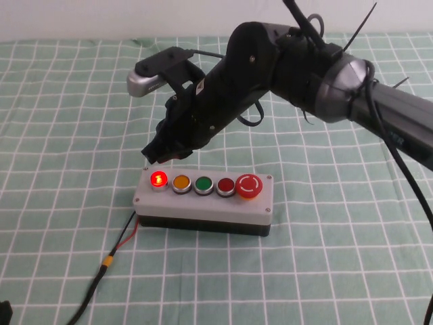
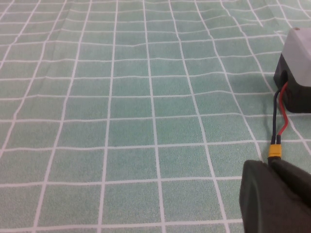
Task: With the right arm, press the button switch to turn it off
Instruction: Press the button to turn off
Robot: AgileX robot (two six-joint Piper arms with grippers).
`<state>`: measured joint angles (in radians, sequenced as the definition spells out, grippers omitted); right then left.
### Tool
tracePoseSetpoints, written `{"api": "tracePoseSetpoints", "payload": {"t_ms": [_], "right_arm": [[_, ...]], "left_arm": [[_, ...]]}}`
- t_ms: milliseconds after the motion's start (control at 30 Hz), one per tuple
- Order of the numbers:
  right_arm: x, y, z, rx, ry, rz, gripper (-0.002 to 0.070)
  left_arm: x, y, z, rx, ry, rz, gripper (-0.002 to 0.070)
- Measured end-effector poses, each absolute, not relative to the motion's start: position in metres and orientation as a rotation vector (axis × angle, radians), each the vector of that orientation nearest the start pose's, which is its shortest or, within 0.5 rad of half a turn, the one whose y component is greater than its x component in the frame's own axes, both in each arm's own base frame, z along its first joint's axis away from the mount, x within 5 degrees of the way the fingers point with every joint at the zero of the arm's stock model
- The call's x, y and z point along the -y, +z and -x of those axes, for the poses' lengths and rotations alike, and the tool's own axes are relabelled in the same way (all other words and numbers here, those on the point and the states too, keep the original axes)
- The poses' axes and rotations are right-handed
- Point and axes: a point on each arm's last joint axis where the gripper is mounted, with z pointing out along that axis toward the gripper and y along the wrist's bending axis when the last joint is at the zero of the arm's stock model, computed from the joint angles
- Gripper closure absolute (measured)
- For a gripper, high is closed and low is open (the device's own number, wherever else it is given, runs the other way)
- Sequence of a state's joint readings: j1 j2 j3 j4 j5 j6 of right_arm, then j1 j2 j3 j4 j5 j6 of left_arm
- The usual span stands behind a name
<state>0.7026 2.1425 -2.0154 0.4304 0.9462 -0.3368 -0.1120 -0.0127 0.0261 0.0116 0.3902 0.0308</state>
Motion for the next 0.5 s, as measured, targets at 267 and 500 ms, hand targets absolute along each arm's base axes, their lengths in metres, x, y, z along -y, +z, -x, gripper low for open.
{"api": "tracePoseSetpoints", "payload": {"t_ms": [267, 500], "right_arm": [[-0.345, 0.254, -0.358, -2.376, 0.686, 1.115, 0.0692], [-0.347, 0.245, -0.361, -2.388, 0.682, 1.123, 0.0692]], "left_arm": [[0.005, 0.170, -0.052, -1.882, -0.044, -0.142, 0.0678], [0.005, 0.170, -0.052, -1.882, -0.044, -0.142, 0.0678]]}}
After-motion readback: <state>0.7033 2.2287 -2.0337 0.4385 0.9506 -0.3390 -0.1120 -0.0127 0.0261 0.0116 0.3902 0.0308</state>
